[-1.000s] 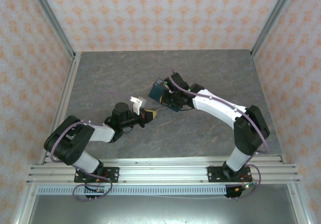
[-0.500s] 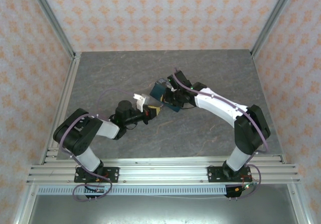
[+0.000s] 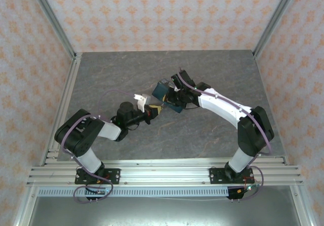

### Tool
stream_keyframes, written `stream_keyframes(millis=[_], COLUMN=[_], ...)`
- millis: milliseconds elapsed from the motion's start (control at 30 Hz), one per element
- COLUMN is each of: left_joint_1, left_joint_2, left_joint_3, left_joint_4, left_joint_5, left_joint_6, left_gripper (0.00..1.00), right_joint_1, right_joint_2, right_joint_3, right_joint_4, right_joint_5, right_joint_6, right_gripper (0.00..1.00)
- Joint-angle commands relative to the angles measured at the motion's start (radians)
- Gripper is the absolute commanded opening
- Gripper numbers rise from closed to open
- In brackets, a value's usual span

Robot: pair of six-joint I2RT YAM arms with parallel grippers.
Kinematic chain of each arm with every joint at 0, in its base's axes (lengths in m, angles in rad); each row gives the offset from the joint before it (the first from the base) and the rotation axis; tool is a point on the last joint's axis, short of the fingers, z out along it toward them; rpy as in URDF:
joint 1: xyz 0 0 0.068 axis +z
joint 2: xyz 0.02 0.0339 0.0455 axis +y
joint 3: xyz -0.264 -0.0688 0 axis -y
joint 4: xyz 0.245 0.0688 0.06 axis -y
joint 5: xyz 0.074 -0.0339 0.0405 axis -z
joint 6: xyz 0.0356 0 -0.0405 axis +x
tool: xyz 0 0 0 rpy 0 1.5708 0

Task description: Unlock the padlock with the key

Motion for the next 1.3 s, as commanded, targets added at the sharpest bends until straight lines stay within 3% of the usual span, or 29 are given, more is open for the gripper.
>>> stream_keyframes(millis=[0,567,1267], left_joint_1=[-0.014,-0.040,-0.041], left_joint_2=[-0.034,-0.047,0.006], left_joint_3=[-0.007,-0.012,-0.012], left_joint_4=[0.032,-0.007,0.094], left_joint_5=[-0.038,-0.072,-0.031], left_joint_6=[0.035,0.072,0.018], left_gripper=[0.00,0.00,0.00], right_joint_1=[-0.005,-0.014,-0.023], right_joint_2=[-0.043,-0.044,-0.056], right_joint_3=[-0.009,-0.017,-0.034], right_joint_4=[0.036,0.049,0.059], right_joint_5=[-0.011,-0.021,-0.036], right_joint_6=[0.015,0.030,0.036], right_gripper=[0.00,0.00,0.00])
